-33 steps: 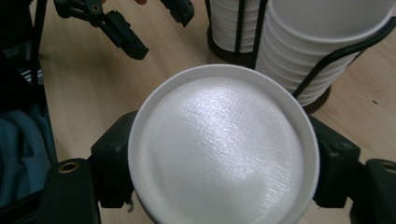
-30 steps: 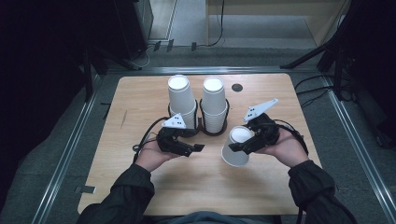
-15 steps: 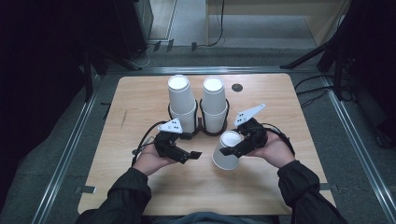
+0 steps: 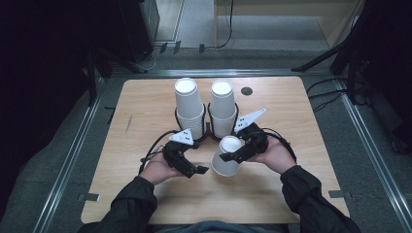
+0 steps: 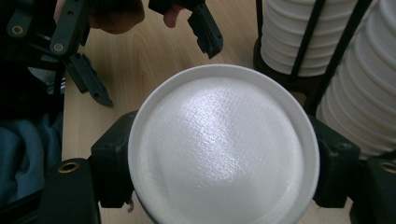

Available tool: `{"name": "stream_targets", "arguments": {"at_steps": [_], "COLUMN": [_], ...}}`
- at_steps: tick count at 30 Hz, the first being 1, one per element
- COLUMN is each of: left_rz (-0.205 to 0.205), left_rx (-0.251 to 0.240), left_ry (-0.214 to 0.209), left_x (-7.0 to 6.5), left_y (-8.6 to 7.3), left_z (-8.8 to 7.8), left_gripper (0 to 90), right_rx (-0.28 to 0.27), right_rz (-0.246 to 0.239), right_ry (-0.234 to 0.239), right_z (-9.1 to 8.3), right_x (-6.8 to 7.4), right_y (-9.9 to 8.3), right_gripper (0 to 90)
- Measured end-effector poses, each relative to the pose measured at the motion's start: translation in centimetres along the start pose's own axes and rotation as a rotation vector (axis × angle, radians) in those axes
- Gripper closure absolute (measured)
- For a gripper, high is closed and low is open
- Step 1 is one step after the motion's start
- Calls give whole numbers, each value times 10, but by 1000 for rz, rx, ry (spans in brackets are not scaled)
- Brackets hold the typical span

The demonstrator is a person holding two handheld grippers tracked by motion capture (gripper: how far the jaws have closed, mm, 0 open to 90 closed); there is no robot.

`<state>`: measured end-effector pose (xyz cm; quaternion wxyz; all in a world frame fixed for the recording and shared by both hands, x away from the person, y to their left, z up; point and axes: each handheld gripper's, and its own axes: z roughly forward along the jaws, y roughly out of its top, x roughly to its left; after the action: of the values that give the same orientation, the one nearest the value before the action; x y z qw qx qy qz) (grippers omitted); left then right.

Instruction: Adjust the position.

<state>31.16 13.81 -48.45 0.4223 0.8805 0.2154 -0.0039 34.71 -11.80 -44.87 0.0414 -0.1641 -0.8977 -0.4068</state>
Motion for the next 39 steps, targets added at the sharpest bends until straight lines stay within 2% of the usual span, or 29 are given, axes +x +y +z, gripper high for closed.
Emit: {"name": "stream_targets", "arguments": {"at_steps": [2,7,9,13,18,23,27,28,29,32,34,39], "left_rz": [-1,5,13,27,37,59,67,62,71,76,84,82], "left_rx": [7,3,5,18,-9,-10,-36,-43,-48,-56,-66,-74], "left_ry": [-6,-22,-48,-60,-65,-82,-85,-97,-95,-88,-85,-103], "left_x": [1,1,0,-2,-5,-11,-13,-13,-13,-14,-14,-11], "left_y": [-1,-1,0,1,3,7,9,9,9,9,10,15], "left_z": [3,8,13,19,22,27,26,25,24,21,18,8], "left_gripper": [0,0,0,0,0,0,0,0,39,61,105,139], "right_rx": [-5,-15,-31,-64,-91,-113,-137,-157,-161,-173,-187,-215], "right_rz": [-5,-18,-17,-27,-28,-42,-34,-29,-23,-35,-35,-1], "right_ry": [15,26,34,50,72,89,109,112,118,117,122,142], "right_z": [6,9,7,2,-1,-3,-5,-6,-7,-8,-10,-18], "right_x": [1,5,8,10,14,19,20,21,21,21,21,16], "right_y": [3,7,9,15,20,23,24,25,25,25,25,24], "right_gripper": [251,251,251,252,253,254,253,254,255,256,257,252]}}
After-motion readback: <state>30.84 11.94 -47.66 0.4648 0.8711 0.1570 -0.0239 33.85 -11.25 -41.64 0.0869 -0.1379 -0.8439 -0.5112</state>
